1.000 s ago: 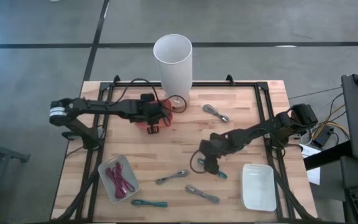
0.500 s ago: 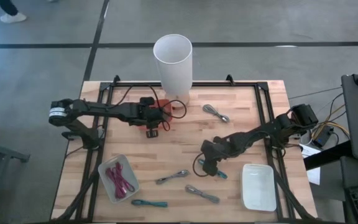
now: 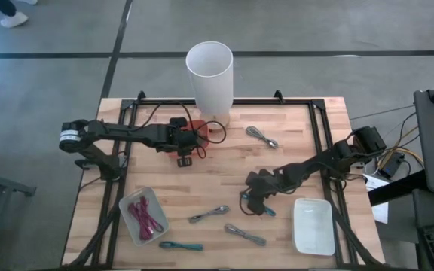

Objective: Pick & Place USB Port
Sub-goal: Put the right blue charger cable into the orange bin

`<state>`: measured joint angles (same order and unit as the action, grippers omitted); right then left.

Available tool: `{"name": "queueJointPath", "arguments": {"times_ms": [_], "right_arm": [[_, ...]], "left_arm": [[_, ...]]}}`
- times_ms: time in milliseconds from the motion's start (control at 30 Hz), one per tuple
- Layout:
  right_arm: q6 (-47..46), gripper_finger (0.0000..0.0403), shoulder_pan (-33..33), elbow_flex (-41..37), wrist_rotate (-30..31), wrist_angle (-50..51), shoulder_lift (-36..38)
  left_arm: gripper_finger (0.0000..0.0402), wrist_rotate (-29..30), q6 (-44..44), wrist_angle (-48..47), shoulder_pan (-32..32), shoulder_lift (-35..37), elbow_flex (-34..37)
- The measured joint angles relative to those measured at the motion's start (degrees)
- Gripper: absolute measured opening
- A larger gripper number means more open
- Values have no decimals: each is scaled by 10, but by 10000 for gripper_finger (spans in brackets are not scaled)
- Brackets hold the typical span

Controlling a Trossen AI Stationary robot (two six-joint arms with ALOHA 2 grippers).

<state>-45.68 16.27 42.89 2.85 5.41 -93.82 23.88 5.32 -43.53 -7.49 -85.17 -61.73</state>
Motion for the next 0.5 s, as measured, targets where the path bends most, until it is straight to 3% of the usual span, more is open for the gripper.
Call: {"name": "queueJointPath", "arguments": {"times_ms": [300,500], "right_arm": [[24,92,0,-24,16,-3,0],[37,45,0,-22,19,-2,0]], "left_arm": [[147,0,-6,0,0,0,0],[147,0,-6,0,0,0,0]]}}
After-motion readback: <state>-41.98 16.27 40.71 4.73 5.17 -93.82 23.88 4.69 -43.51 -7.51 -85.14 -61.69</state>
